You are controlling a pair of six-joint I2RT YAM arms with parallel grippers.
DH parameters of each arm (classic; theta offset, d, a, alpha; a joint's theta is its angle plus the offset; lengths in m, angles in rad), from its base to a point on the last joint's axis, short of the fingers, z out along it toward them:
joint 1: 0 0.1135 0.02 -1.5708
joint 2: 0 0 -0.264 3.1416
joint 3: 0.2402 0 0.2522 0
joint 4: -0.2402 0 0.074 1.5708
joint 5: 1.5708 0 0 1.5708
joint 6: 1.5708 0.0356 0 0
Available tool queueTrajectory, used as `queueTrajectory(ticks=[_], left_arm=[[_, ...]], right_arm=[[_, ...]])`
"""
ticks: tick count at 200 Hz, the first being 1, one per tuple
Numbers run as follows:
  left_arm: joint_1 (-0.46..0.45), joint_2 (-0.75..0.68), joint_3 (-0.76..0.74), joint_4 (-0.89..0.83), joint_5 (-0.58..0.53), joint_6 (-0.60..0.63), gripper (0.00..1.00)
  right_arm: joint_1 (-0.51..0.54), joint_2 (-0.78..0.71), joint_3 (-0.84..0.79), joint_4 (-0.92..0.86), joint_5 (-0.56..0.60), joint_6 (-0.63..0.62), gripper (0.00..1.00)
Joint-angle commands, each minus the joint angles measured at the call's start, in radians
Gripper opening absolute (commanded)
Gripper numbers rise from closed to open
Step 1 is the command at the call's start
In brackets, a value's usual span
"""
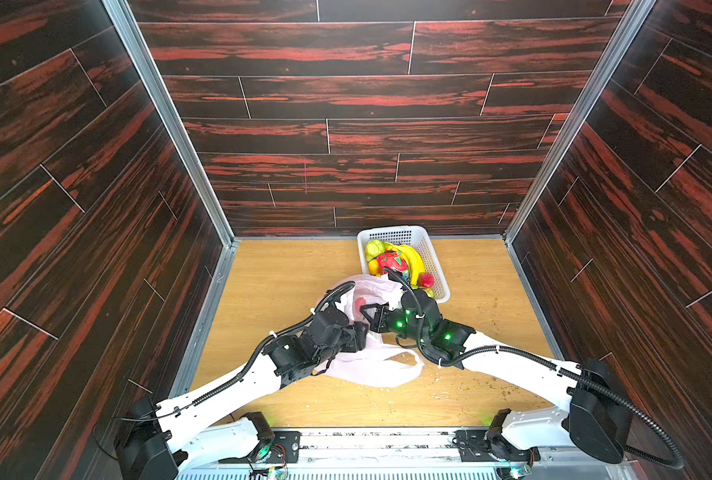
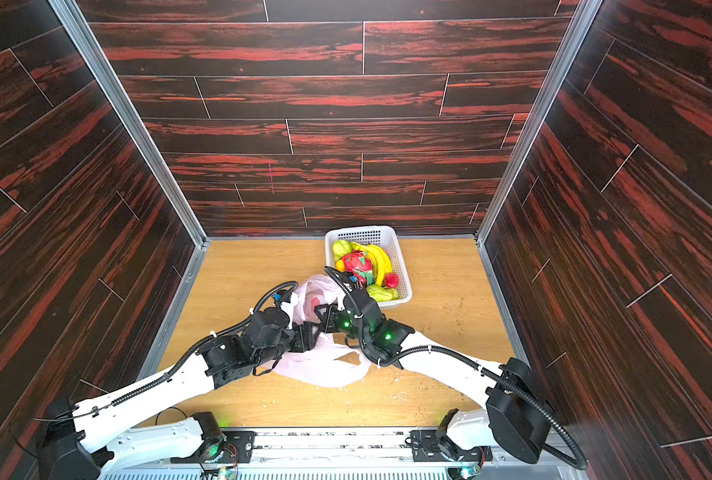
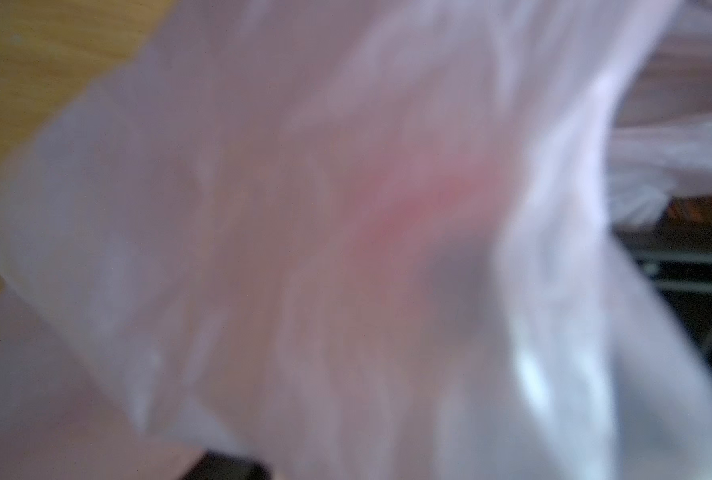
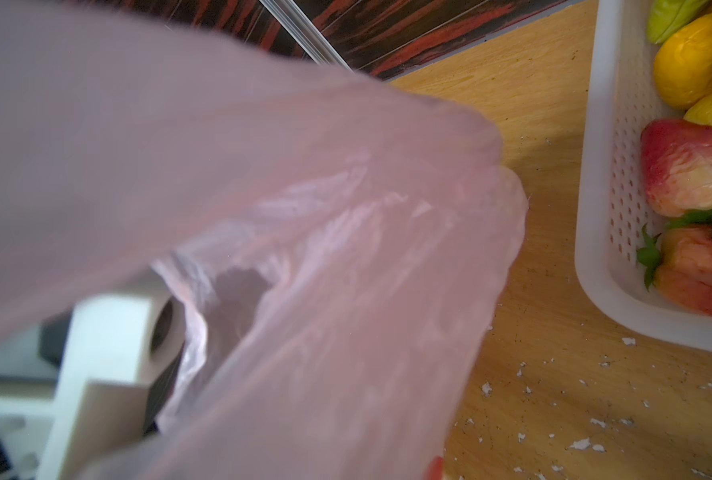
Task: Place the fake fruits into the plastic bag and tie a complex knot
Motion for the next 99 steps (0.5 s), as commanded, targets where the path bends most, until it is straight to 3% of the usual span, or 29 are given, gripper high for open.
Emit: queueTrajectory(ticks=[1,17,25,40,70,99], left_arm=[[0.014,-0.010,0.076,-0.101,-0.126,0.057,0.39],[0.037,-0.032,0.143,-0.231,-0.184,0.068,0.09],[0.055,-0.047,0.172,-0.282,-0.183,0.092,0.00],[0.123,-0.069,0.230,-0.395,-0.132,0.128,0.00],[0.321,-0.066,0.350,-0.570,0.114,0.205,0.00],[0.397,0.026,0.484,-0.709,0.216,0.286,0.00]], right_arm=[[0.003,-0.027,-0.001,-0.049,0.010,-0.003,0.00],[-0.008,-0.048,-0.002,-0.128,0.045,-0.032,0.00],[-0.028,-0.062,-0.009,-0.165,0.045,-0.043,0.00],[-0.082,-0.084,-0.045,-0.179,-0.014,-0.050,0.00],[-0.161,-0.078,-0.110,-0.207,-0.100,-0.092,0.00],[-0.172,-0.033,-0.134,-0.195,-0.147,-0.148,0.00]])
